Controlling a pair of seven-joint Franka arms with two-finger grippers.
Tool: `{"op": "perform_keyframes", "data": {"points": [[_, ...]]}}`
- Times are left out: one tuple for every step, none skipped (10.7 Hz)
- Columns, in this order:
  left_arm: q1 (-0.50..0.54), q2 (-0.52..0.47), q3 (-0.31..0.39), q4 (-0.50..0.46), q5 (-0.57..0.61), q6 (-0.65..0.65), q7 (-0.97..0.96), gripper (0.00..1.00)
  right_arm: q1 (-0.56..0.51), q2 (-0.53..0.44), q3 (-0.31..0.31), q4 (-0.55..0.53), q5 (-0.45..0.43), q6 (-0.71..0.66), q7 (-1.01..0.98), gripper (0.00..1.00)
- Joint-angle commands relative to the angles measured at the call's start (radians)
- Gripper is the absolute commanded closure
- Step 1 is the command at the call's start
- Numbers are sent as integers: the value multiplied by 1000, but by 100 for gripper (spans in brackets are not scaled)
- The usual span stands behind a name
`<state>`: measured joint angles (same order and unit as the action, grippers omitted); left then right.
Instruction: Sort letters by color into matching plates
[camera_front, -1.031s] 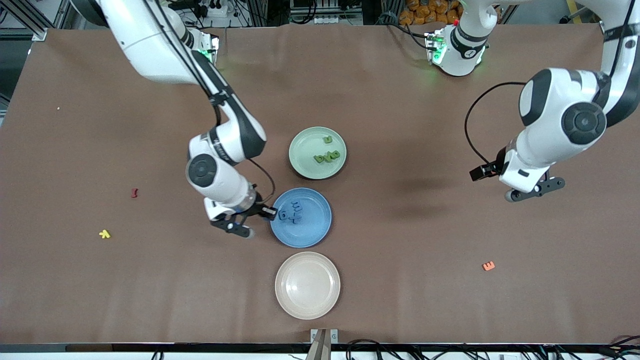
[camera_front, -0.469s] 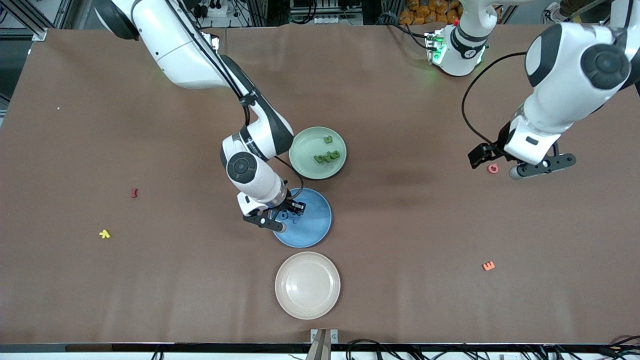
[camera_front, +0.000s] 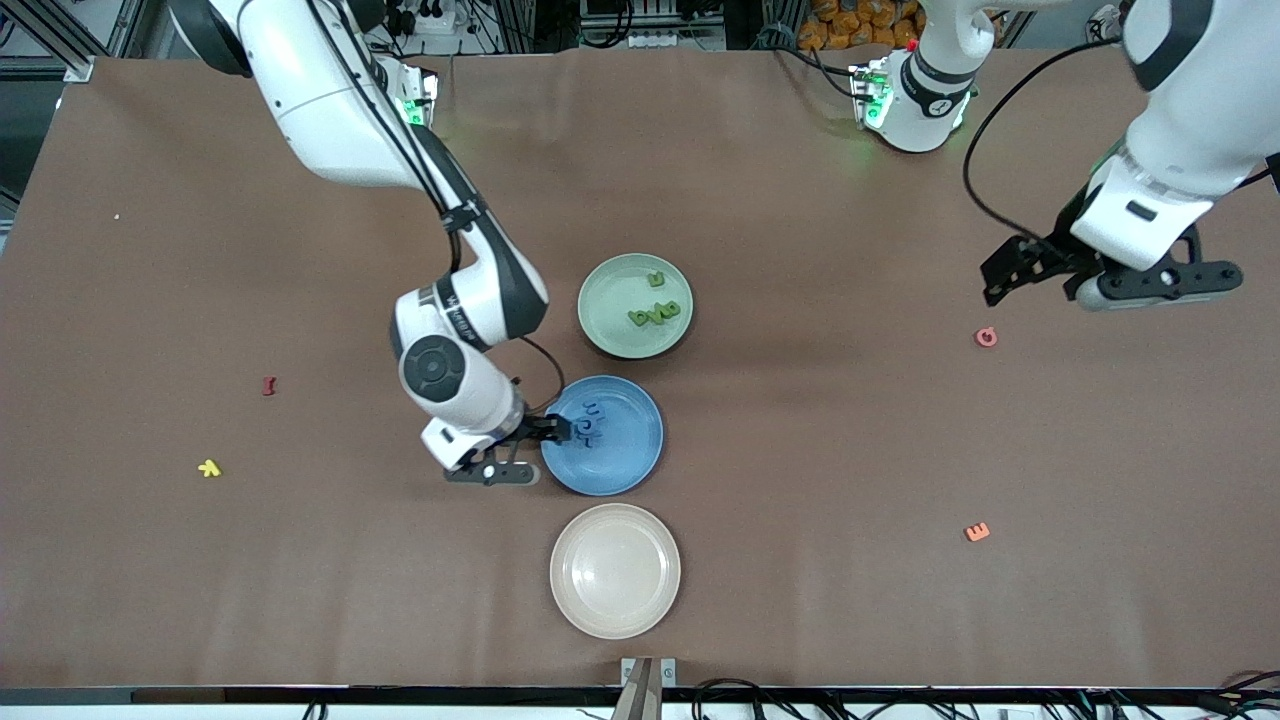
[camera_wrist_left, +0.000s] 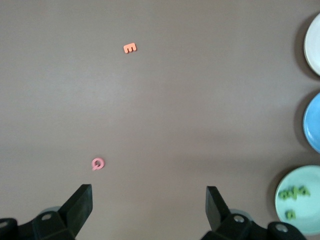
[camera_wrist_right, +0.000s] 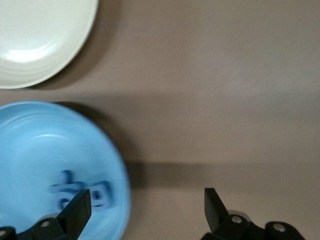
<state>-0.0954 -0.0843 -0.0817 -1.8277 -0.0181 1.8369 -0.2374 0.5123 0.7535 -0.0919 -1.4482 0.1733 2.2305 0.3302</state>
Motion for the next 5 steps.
{"op": "perform_keyframes", "data": {"points": [[-12, 39, 22, 164, -13, -137, 89, 0, -86, -69, -74, -3, -9, -93, -290, 0], [-17, 64, 20, 253, 4, -198, 89, 0, -122, -75, -94, -3, -11, -115, -366, 0], [-15, 81, 20, 299, 7, -220, 89, 0, -168, -77, -103, -4, -11, -123, -435, 0], [-15, 81, 20, 306, 12, -226, 89, 0, -214, -80, -106, -4, -14, -129, -503, 0], [-17, 80, 19, 304, 20, -238, 89, 0, -260, -82, -121, -4, -46, -146, -566, 0]]}}
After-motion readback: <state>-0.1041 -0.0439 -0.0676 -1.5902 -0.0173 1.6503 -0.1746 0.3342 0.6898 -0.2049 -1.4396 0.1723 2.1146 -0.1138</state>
